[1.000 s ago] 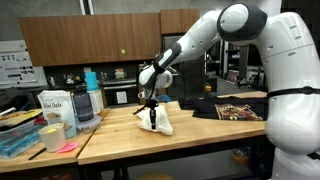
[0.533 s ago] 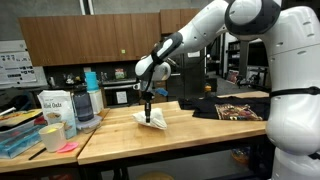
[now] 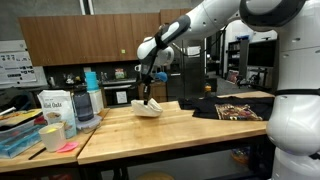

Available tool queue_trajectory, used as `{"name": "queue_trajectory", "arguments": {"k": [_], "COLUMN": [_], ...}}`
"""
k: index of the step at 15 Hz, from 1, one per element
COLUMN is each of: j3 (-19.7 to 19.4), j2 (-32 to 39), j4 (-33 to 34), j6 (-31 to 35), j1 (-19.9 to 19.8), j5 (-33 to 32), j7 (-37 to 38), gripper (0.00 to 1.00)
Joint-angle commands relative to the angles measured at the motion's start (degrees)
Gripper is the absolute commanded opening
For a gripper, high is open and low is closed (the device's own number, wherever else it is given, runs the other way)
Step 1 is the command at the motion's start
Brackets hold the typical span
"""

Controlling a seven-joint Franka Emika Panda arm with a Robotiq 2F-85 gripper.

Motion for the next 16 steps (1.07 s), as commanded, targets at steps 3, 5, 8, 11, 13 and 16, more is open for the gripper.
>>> {"name": "queue_trajectory", "arguments": {"k": [3,5,8,11,13,16], "j3": [-2.85,-3.88,-5.83,-8.4,-10.4,-13.4], "j2": [-1.33,-1.02,-1.41,-3.28,-4.09,-3.93], "j4": [2.89,4.06,5.2,4.52,3.67,2.56], "j6": [0.17,0.25,0.1,0.19,0.39,-0.08], "j1": [-0.87,-2.07,-4.37,-6.75,-8.04,-9.85], "j5": [7.77,14.62,26.11,36.01,41.02,47.38], "j7": [-2.57,-6.56,-13.26,-18.02,-19.68,-21.06], "gripper": [0.02,0.02,0.02,0.02,0.02,0.02]}}
